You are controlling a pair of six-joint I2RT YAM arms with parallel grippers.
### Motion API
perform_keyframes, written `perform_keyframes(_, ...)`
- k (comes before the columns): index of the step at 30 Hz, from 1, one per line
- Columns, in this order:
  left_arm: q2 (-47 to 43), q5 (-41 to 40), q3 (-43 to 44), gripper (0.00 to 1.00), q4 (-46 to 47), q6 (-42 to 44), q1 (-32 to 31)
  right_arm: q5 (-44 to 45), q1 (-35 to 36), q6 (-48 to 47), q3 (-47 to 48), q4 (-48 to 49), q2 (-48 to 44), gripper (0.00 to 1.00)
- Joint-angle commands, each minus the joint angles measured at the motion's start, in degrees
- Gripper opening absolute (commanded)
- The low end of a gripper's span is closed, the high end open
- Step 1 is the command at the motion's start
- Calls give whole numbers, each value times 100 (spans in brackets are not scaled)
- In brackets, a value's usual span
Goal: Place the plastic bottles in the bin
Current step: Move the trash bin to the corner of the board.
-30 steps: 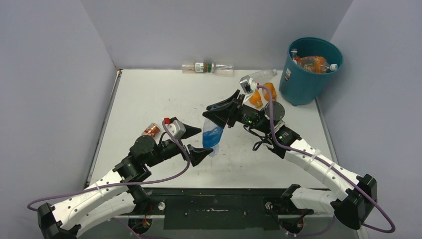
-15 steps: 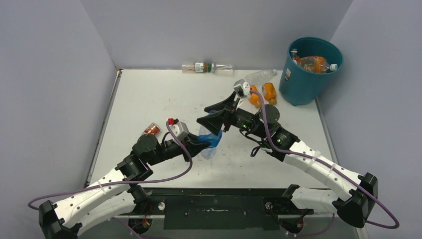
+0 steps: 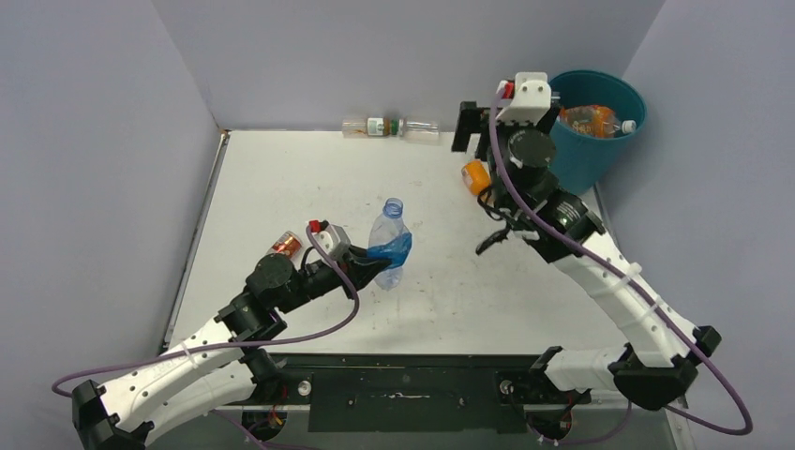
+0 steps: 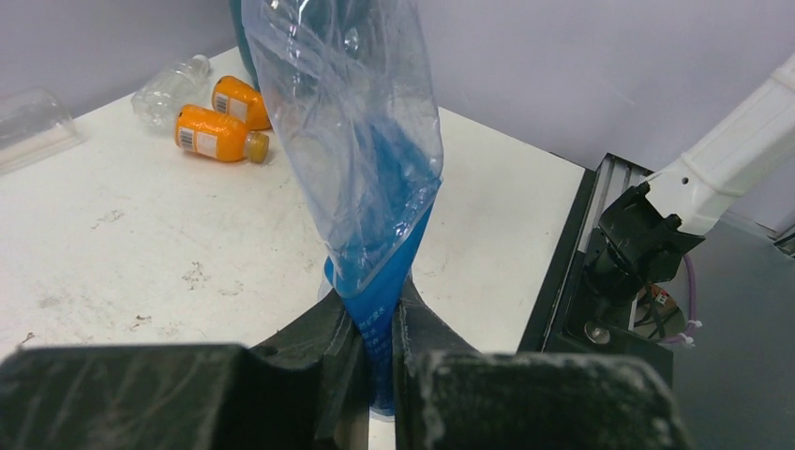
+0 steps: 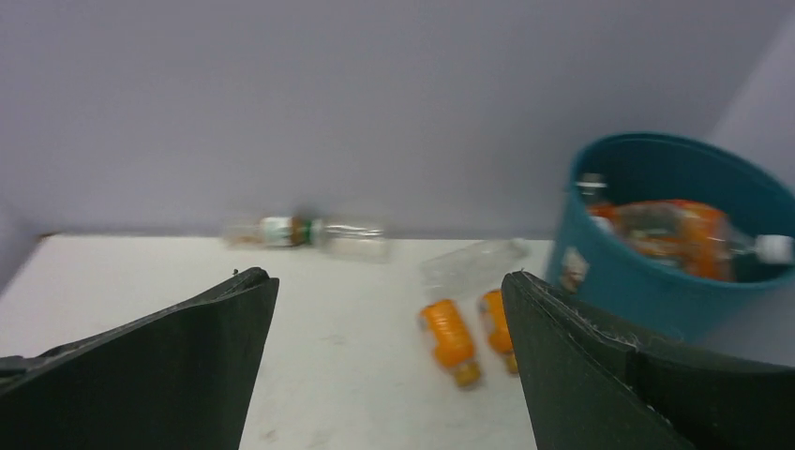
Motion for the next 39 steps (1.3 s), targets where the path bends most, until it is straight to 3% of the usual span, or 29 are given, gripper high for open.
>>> perform_keyframes(1,-178,-224,37,0,275,136,1,2081,-720,-1424,358,-203,933,90)
perform_keyframes(4,-257,-299,20,0,246,210,-18,2240,-1030,-1614,706,-84,1510,82)
perform_keyframes(7,-265,-331,19,0,231,233,-48,1633,-1723,-962,1223,-538,2128,81)
perform_keyframes(15,-264,-345,28,0,196,294,-150,943,-2852,-606,1448,-25,2894,94)
perform_keyframes(21,-235,-267,41,0,201,285,-153,545,-3415,-584,1978,-213,3447,95)
perform_keyframes(36,-215,-157,8,0,265,286,-158,-110,-3921,-495,2068,-228,4152,92)
perform_keyframes(39,-193,-118,10,0,283,277,-157,-191,-4007,-495,2046,-232,4195,86)
